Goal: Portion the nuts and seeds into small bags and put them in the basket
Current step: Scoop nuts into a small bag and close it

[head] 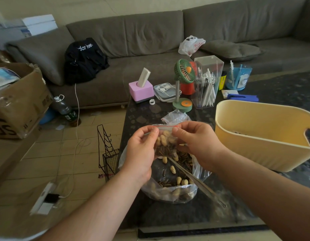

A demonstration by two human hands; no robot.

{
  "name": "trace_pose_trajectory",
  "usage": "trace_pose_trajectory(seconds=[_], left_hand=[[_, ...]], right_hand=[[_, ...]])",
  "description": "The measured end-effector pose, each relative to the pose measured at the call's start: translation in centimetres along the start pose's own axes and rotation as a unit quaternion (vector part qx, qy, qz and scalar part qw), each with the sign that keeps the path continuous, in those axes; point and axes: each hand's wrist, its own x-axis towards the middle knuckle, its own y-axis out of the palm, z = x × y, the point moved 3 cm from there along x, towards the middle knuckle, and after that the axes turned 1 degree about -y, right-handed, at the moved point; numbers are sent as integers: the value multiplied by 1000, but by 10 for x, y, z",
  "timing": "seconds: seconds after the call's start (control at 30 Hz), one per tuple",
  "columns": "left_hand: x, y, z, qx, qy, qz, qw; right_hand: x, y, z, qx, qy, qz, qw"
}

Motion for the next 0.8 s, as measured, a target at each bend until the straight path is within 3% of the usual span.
trace_pose_trajectory(seconds=[0.37,0.6,0.8], left_hand=[[-2,2,-1,14,-6,12,1000],[-3,3,0,-2,-27,17,999],[-4,4,-2,-1,-32,42,999]], right_hand=[[1,-3,2,-77,-40,-47,995],[-2,0,4,-54,-31,6,998],[-3,2,7,-45,-44,-5,998]])
